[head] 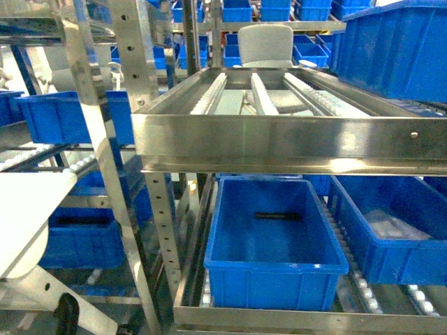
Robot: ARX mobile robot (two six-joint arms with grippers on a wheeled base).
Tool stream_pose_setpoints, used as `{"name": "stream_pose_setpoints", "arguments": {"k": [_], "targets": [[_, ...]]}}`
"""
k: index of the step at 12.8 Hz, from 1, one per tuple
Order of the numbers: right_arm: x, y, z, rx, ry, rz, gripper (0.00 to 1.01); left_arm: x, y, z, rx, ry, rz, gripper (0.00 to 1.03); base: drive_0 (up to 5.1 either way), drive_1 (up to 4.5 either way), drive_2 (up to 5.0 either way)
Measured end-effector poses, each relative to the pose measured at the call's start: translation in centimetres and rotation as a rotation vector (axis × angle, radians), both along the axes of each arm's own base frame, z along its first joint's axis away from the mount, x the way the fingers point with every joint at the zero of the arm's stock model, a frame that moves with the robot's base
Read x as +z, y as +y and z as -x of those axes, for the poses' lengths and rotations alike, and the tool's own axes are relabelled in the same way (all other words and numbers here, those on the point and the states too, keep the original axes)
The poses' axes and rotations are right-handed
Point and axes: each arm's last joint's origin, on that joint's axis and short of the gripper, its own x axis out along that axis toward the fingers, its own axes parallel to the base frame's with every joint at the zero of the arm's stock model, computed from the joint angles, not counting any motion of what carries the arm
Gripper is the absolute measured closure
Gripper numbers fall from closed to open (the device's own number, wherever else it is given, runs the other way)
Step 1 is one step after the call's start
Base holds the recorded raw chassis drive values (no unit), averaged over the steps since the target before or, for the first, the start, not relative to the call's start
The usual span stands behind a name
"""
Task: Move flower gift bag to table near conveyor
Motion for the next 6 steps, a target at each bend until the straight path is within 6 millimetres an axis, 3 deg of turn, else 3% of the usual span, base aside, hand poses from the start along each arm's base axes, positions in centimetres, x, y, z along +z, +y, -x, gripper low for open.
{"name": "stream_pose_setpoints", "arguments": {"k": [6], "targets": [[0.00,0.00,-0.01,0.000,0.000,0.000,0.98,0.00,-0.01,-0.01,0.000,0.000,0.000,1.01,-5.0,2.41,2.4]]}}
